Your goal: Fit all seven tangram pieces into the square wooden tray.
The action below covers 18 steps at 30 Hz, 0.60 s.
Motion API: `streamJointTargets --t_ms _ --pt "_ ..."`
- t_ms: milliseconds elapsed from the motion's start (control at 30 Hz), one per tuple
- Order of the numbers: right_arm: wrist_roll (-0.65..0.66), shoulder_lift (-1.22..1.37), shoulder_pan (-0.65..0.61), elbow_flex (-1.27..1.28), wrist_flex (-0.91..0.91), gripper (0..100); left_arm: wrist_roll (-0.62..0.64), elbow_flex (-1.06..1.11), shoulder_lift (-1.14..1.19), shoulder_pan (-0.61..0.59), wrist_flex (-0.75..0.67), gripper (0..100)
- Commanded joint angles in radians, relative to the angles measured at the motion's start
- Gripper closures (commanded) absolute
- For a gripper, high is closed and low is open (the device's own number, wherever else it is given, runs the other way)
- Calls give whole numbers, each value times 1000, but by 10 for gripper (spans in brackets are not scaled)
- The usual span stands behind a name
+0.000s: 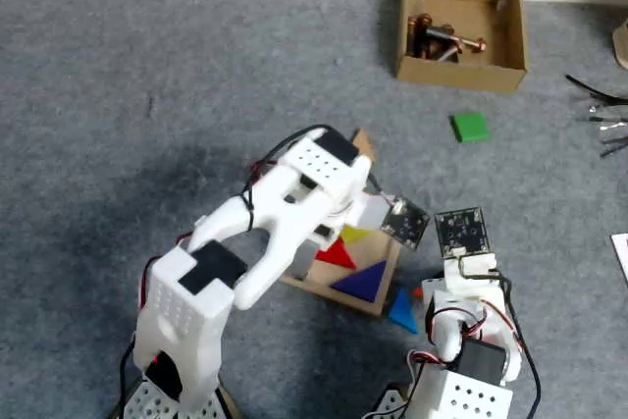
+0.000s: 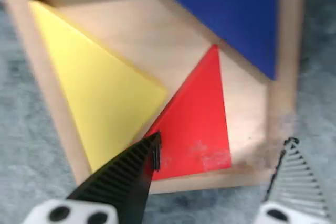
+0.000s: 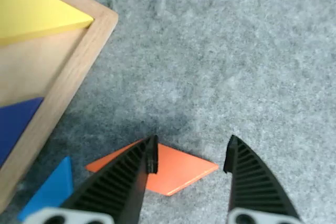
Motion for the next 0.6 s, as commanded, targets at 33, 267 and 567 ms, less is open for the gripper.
streamJointTargets --t_ms 33,267,567 --pt "15 -12 -19 104 -24 796 -52 -105 30 13 -15 670" --pt "15 -12 -19 104 -24 796 -51 -117 31 10 -9 670" --pt "15 -12 -19 104 -24 796 -44 -114 31 13 72 671"
